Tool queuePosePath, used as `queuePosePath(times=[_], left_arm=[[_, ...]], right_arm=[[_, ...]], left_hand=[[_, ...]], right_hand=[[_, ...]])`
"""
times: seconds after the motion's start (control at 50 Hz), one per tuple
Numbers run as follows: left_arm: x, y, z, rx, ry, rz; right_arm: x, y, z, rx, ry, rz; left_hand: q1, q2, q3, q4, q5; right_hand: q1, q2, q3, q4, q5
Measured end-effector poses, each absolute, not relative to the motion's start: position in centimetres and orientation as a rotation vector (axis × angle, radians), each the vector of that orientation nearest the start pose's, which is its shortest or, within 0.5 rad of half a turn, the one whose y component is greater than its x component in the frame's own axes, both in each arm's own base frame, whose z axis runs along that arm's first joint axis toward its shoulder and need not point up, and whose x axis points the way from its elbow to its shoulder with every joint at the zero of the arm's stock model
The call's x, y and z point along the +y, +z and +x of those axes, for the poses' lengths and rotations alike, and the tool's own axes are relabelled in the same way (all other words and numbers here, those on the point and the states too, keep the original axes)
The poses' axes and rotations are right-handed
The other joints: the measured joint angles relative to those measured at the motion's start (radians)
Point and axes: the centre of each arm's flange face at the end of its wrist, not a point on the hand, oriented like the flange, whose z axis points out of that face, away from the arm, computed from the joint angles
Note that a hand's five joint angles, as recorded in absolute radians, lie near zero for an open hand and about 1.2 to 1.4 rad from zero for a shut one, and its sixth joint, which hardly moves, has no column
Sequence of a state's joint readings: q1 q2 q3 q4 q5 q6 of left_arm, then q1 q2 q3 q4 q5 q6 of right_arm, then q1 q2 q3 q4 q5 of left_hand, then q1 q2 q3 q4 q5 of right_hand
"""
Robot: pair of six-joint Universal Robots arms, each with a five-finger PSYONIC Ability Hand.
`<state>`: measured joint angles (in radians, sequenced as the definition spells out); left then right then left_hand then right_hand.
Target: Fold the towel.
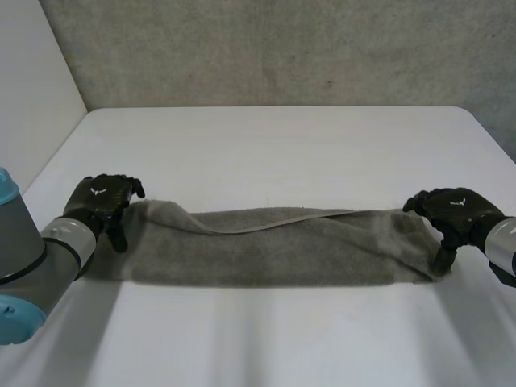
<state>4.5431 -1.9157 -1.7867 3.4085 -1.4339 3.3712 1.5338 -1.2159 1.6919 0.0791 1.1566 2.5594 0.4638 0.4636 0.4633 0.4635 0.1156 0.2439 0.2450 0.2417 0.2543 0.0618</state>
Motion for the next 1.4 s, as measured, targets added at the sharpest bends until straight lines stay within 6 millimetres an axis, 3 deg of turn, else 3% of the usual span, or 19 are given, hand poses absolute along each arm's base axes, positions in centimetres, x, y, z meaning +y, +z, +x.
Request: queuePosePath(times=[0.16,0.32,0.56,0.68,0.76,0.9,1.0,1.1,1.18,1.32,1.4], left_arm=[[-30.1,15.5,-19.2,2.505,-1.903,0.616],[-30.1,15.5,-19.1,2.507,-1.905,0.614],[-29.6,16.7,-20.8,2.515,-1.988,0.735],[-28.7,17.1,-22.5,2.562,-2.013,0.876],[-28.4,17.2,-23.2,2.607,-1.982,0.922],[-27.4,16.5,-24.6,2.719,-1.841,1.012],[-27.2,15.7,-25.3,2.786,-1.744,1.050],[-27.9,14.6,-26.2,2.824,-1.686,1.075],[-29.2,13.7,-27.1,2.831,-1.676,1.087],[-32.4,13.3,-28.0,2.778,-1.749,1.057],[-35.0,13.5,-27.5,2.699,-1.801,0.924]], right_arm=[[-33.9,14.7,13.4,2.565,-1.704,-0.948],[-33.7,15.5,13.0,2.576,-1.776,-0.911],[-30.5,20.4,16.7,2.287,-1.826,-0.857],[-29.0,22.0,19.1,2.201,-1.703,-0.899],[-28.7,21.4,21.1,2.194,-1.536,-0.951],[-27.7,19.6,24.8,2.185,-1.280,-1.073],[-27.4,18.3,25.9,2.185,-1.201,-1.139],[-27.2,17.4,26.3,2.185,-1.174,-1.170],[-27.1,16.7,26.1,2.189,-1.175,-1.170],[-26.6,16.4,25.3,2.218,-1.217,-1.161],[-26.3,16.6,24.6,2.233,-1.268,-1.164]], left_hand=[[-0.002,-0.002,-0.002,-0.002,-0.002],[-0.003,-0.003,-0.002,-0.002,-0.005],[0.078,0.078,0.076,0.076,0.076],[0.253,0.253,0.253,0.253,0.250],[0.411,0.413,0.413,0.413,0.411],[0.467,0.470,0.469,0.471,0.467],[0.462,0.461,0.461,0.461,0.460],[0.405,0.405,0.411,0.410,0.411],[0.222,0.221,0.222,0.220,0.222],[0.000,-0.004,-0.002,-0.003,-0.005],[-0.027,-0.028,-0.027,-0.027,-0.031]], right_hand=[[0.000,0.000,0.000,0.000,0.000],[0.000,0.000,0.000,0.000,0.000],[0.000,0.000,0.000,0.000,0.000],[0.103,0.093,0.103,0.083,0.113],[0.270,0.273,0.279,0.262,0.288],[0.309,0.299,0.310,0.295,0.319],[0.309,0.299,0.309,0.295,0.318],[0.308,0.299,0.309,0.294,0.317],[0.307,0.299,0.308,0.293,0.317],[0.281,0.296,0.288,0.277,0.275],[0.240,0.250,0.250,0.236,0.231]])
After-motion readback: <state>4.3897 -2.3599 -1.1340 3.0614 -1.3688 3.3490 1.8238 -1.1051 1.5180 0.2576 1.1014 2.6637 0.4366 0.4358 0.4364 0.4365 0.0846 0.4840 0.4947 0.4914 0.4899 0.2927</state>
